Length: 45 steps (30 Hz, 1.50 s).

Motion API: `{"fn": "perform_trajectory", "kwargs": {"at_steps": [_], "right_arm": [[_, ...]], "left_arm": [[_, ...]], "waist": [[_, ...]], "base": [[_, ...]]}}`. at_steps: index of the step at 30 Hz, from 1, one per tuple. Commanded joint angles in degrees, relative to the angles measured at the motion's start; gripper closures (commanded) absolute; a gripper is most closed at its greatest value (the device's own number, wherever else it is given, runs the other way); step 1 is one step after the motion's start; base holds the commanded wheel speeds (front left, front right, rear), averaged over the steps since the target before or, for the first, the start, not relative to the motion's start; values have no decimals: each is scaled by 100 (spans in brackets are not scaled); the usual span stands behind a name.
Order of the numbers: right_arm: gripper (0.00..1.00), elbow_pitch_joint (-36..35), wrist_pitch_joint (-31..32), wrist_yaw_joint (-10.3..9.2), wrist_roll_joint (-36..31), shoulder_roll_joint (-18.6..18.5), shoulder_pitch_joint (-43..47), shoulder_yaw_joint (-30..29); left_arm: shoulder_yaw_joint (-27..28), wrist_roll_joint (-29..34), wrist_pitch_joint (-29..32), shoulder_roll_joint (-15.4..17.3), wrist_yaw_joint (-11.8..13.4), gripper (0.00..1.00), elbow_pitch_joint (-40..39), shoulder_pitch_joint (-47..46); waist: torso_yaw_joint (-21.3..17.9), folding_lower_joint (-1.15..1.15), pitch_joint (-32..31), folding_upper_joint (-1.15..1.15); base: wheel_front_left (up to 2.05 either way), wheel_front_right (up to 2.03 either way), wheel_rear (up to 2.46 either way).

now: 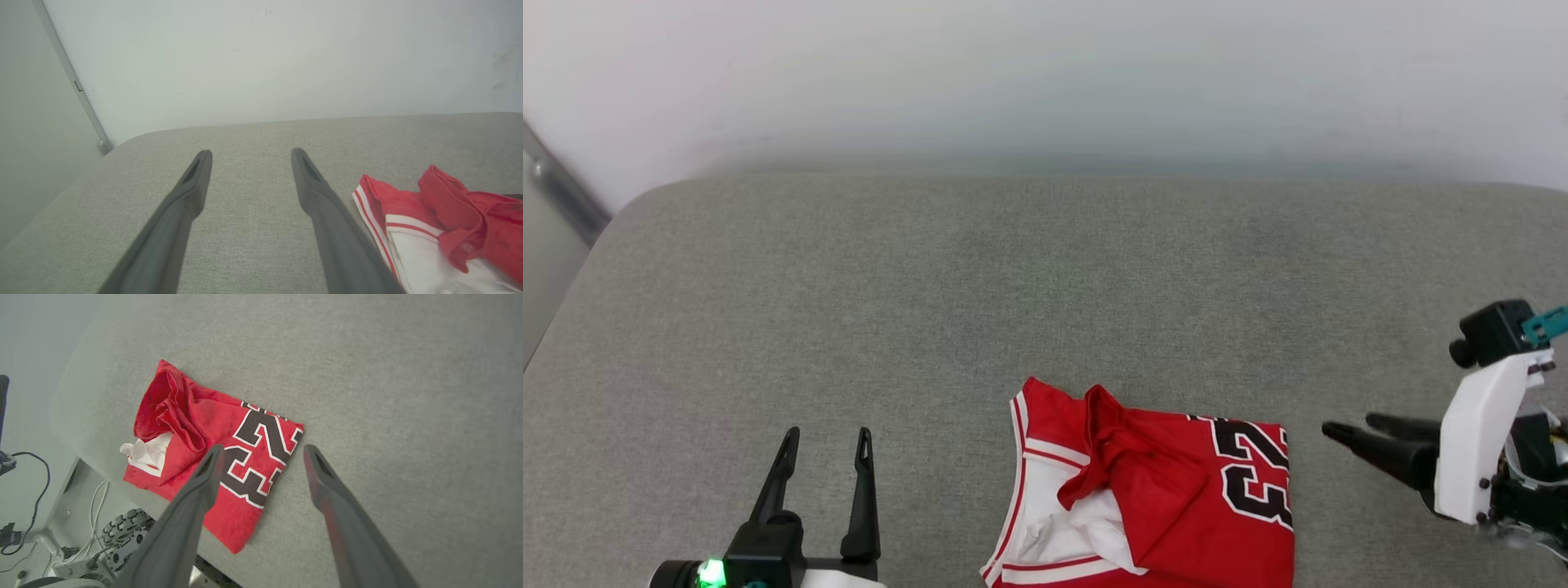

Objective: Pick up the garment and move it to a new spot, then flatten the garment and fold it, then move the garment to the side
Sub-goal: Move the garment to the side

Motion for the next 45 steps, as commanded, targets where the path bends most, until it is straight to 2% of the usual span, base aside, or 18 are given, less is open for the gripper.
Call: {"fn": "perform_trajectory", "kwargs": {"at_steps": [1, 9, 18, 22, 25, 26, 27, 39, 45], "right_arm": [[0, 74, 104, 0, 113, 38, 68, -69], [0, 630, 512, 0, 552, 349, 290, -16], [0, 1384, 143, -1, 624, 829, 53, 296], [0, 1720, -1, -6, 506, 946, 91, 670], [0, 1870, -118, -15, 364, 889, 143, 1014], [56, 1898, -186, -22, 338, 860, 127, 1094], [100, 1902, -278, -34, 328, 831, 106, 1155], [100, 1174, -1122, 0, 571, 212, -536, 1723], [100, 580, -1162, -1, 431, -256, -972, 2279]], "left_arm": [[2, -11, -12, -10, -30, 0, -22, -102], [-41, -1, -12, -31, -52, 0, -72, -344], [-114, -13, -12, -50, -90, 0, -72, -672], [-156, -38, -12, -61, -94, 0, -53, -800], [-171, -56, -12, -66, -85, 0, -21, -878], [-168, -71, -12, -68, -77, 0, -10, -899], [-168, -77, -12, -70, -70, 0, -2, -915], [-91, -79, -12, -78, -83, 0, 116, -619], [54, -137, -12, -79, 8, 0, 2, -338]], "waist": [[35, 0, 62, 0], [192, 0, 437, 0], [386, 0, 909, 0], [477, 0, 1055, 0], [535, 0, 1121, 0], [548, 0, 1128, 0], [559, 0, 1129, 0], [439, 0, 553, 0], [4, 0, 220, 0]], "base": [[0, 0, 0], [0, 0, 0], [0, 0, 0], [0, 0, 0], [0, 0, 0], [0, 0, 0], [0, 0, 0], [0, 0, 0], [0, 0, 0]]}}
